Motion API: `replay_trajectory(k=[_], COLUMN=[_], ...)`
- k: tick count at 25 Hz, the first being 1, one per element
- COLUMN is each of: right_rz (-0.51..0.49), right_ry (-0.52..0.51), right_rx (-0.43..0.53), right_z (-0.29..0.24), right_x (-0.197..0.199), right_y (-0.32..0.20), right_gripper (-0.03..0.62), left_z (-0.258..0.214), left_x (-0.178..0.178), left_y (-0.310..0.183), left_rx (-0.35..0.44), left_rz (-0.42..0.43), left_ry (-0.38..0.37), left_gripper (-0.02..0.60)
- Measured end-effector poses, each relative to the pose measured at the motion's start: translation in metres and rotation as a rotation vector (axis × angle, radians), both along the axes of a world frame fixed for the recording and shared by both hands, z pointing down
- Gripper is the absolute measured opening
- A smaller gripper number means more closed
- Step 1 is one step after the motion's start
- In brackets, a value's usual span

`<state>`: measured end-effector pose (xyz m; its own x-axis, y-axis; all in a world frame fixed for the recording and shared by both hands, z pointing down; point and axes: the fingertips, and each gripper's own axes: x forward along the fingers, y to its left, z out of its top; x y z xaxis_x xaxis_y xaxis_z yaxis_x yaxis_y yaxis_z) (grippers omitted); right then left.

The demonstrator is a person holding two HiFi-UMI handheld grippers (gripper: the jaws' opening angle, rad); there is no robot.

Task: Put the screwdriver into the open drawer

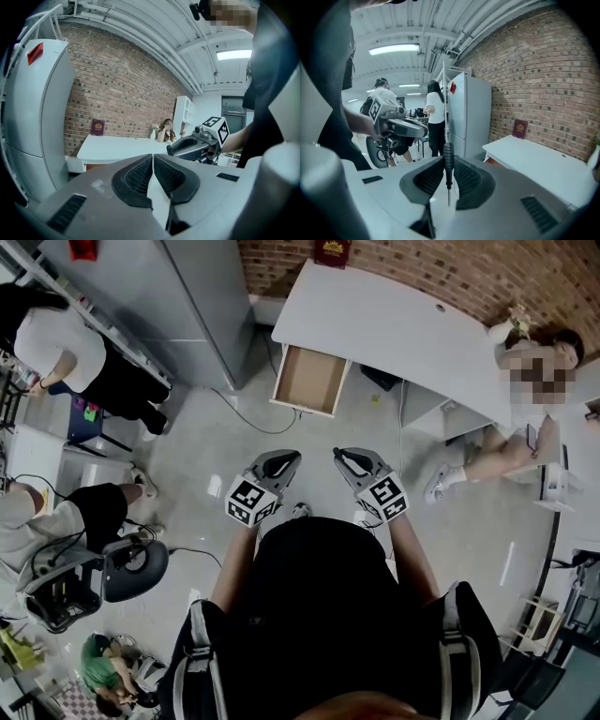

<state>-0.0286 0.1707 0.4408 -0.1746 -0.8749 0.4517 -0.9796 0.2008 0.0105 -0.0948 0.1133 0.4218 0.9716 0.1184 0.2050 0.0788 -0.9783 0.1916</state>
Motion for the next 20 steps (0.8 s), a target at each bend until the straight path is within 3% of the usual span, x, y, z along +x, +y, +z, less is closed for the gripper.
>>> replay_trajectory(k=[20], right_rz=[-0.007], right_ry=[0.016], right_rx=[-0.016], right_z=[0.004], right_x=[-0.003], right_y=[-0.025], right_gripper=[0.123], left_z=[0.005], left_x=[-0.008], left_y=[-0.025], left_rx=[-0.015], left_rz=[-0.014], left_ry=[0.006], left_gripper=[0.021])
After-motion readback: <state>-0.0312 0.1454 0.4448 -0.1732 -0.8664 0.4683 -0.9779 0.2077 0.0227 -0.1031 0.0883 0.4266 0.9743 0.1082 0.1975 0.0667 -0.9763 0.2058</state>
